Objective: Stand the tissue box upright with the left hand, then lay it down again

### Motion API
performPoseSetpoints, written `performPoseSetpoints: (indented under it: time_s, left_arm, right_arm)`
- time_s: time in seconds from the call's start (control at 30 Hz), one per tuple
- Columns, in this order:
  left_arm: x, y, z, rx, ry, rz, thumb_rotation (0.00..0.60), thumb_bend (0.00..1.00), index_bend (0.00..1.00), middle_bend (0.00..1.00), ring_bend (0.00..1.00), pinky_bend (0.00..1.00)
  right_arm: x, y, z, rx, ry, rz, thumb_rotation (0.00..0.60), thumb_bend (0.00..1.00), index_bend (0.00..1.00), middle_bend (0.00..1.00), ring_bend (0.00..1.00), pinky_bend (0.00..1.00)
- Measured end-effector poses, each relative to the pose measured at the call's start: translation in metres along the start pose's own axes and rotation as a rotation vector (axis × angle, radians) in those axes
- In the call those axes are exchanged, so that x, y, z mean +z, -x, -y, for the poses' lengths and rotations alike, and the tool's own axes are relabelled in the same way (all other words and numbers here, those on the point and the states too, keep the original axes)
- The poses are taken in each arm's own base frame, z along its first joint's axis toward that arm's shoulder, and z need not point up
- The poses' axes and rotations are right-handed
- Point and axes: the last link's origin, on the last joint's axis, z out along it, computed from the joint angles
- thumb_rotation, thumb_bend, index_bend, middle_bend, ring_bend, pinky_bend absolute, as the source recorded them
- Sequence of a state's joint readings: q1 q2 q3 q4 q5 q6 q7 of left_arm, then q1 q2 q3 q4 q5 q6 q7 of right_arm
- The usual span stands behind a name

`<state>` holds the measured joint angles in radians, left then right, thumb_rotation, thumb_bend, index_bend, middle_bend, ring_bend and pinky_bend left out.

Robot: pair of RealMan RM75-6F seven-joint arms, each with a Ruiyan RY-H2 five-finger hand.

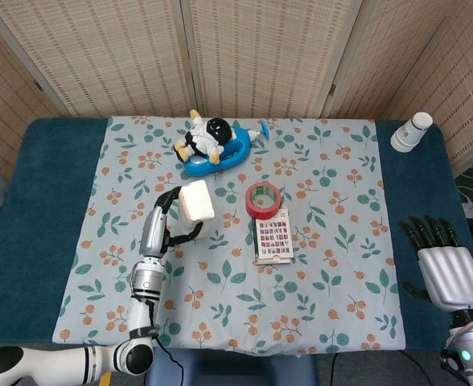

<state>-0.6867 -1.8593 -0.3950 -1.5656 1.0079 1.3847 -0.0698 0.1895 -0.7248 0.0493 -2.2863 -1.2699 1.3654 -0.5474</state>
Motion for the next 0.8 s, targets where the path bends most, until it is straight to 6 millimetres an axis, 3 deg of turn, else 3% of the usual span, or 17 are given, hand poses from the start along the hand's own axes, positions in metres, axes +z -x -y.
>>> performPoseSetpoints:
  time_s: [0.2,0.43,0.8]
  left_arm:
    - [-0.003,-0.013,0.034,-0.076,-0.046,-0.072,0.600,0.28,0.35,0.43,0.17,0.08]
    - [-0.015,-0.010,0.067,-0.036,-0.070,-0.062,0.600,0.27,0.33,0.40,0.15,0.08]
    - [-0.018,-0.004,0.086,-0.040,-0.079,-0.057,0.600,0.25,0.31,0.38,0.13,0.08]
  right_arm:
    - [0.000,0.002,0.001,-0.004,-0.001,0.005,0.600,0.11,0.11,0.06,0.00,0.03]
    - [0.001,0.005,0.003,-0.009,-0.007,0.021,0.600,0.12,0.11,0.06,0.00,0.03]
    - [0.002,0.006,0.003,-0.010,-0.002,0.024,0.600,0.12,0.11,0.06,0.00,0.03]
